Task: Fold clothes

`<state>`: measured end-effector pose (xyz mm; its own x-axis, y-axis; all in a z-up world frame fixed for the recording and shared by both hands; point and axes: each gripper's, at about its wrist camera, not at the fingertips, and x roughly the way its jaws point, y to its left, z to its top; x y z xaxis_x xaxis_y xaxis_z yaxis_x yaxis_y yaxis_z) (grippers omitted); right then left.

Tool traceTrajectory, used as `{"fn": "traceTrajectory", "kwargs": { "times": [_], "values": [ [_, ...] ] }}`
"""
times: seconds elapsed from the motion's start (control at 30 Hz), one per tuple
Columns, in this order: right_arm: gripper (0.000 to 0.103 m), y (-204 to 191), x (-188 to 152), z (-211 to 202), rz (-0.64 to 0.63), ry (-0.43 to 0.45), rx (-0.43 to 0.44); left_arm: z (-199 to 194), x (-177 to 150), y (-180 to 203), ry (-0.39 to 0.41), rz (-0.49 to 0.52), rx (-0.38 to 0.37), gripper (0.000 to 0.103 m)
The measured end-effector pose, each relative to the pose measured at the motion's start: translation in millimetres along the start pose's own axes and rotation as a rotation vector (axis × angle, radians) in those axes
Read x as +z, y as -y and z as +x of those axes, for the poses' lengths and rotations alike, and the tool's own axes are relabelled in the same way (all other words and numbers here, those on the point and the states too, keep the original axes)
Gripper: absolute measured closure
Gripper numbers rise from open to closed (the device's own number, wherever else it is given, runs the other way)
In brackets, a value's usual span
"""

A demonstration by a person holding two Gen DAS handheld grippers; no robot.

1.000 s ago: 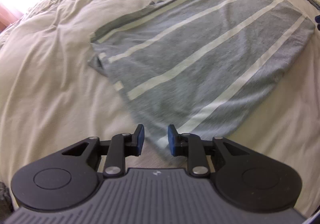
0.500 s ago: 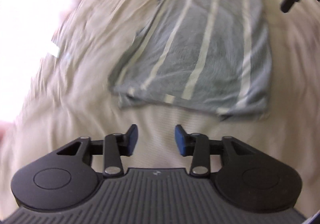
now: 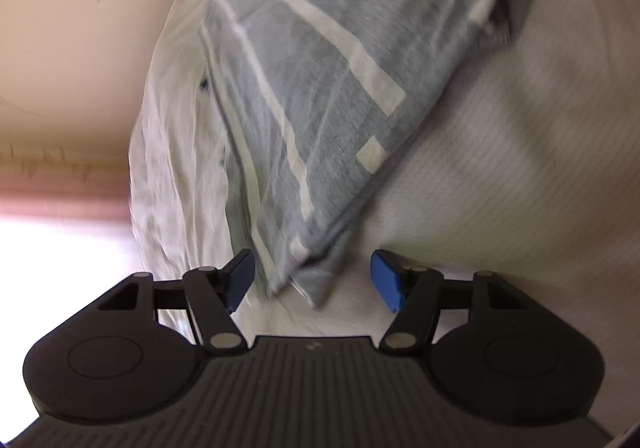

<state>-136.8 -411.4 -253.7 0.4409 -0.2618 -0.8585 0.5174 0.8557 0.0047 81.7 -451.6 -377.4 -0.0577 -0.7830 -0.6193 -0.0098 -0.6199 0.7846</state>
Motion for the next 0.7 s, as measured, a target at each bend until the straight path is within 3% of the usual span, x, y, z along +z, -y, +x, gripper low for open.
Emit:
{"fn": "traceTrajectory", "kwargs": {
  "times": [0.13,0.2,0.23,0.37,0.47,0.7],
  "values": [
    [0.049,-18.9,-7.5,7.8,-0.095,-0.005,-0.042,17.8,-5.4,1.2,0.053,0.103,0.025,0.043],
    [0.044,-31.5,-11.8,15.9,-0.174,-0.003,-0.076,25.2,-6.0,-3.1,0.051,0.104,0.020,0.055],
    [0.043,-37.5,-13.4,21.2,-0.214,-0.003,-0.098,28.6,-6.0,-5.5,0.045,0.099,0.010,0.069],
    [0.043,-58.3,-18.5,45.1,-0.382,0.017,-0.175,36.6,-5.7,-12.4,0.047,0.064,-0.037,0.089],
    [0.043,-70.6,-20.1,62.2,-0.509,0.038,-0.235,42.1,-7.4,-16.5,0.042,0.031,-0.053,0.094],
    [0.044,-87.5,-21.3,83.6,-0.698,0.075,-0.330,52.2,-12.9,-33.1,0.030,-0.090,-0.091,0.095]
  ]
}}
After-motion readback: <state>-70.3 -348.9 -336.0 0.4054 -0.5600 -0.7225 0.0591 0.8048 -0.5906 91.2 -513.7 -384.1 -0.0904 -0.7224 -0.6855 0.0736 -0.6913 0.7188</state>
